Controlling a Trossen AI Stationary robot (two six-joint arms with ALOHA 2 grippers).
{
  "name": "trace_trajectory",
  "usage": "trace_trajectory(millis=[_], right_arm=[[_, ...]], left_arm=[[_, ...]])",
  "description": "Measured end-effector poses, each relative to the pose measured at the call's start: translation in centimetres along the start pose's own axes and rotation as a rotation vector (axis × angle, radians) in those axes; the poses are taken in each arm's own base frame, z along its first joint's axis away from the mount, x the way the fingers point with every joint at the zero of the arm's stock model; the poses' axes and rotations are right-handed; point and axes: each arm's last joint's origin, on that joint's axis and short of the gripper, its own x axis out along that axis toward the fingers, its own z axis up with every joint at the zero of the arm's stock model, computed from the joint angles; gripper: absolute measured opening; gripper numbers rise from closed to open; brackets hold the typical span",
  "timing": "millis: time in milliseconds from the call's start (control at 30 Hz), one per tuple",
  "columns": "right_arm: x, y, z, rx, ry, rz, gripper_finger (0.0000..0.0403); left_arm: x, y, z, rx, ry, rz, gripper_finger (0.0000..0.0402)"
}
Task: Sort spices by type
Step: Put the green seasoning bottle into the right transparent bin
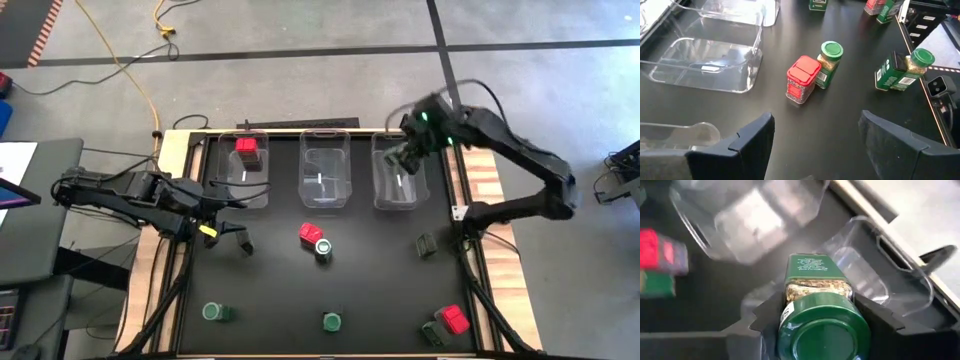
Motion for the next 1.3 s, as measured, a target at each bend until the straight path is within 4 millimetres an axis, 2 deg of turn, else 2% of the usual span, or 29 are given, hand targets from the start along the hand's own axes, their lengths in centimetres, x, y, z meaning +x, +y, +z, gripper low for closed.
trace_trajectory(millis=[133, 200, 367, 533, 767, 1067, 1300], right_arm=[[3.3, -3.6, 0.6, -0.157, 0.12, 0.055, 0.0219], [4.8, -4.4, 0.8, -0.264, 0.176, 0.072, 0.0219], [8.2, -4.6, 1.4, -0.43, 0.263, 0.125, 0.0219], [11.0, -4.7, 2.3, -0.55, 0.347, 0.088, 0.0219], [13.6, -5.6, 4.1, -0.589, 0.364, 0.096, 0.0219], [16.6, -6.2, 4.0, -0.629, 0.445, 0.131, 0.0219], [16.5, -6.8, 4.3, -0.684, 0.422, 0.082, 0.0219]], left_arm=[[0.0, 0.0, 0.0, -0.001, 0.0, 0.0, 0.0277], [0.0, 0.0, 0.0, -0.001, 0.0, 0.0, 0.0277], [0.0, 0.0, 0.0, -0.001, 0.001, 0.001, 0.0277], [0.0, 0.0, 0.0, -0.001, -0.001, 0.009, 0.0277], [0.0, 0.2, -0.2, 0.002, 0.011, 0.042, 0.0277], [0.0, 0.2, -0.1, -0.012, 0.0, 0.058, 0.0277], [0.0, 0.2, -0.1, -0.029, 0.0, 0.059, 0.0277]])
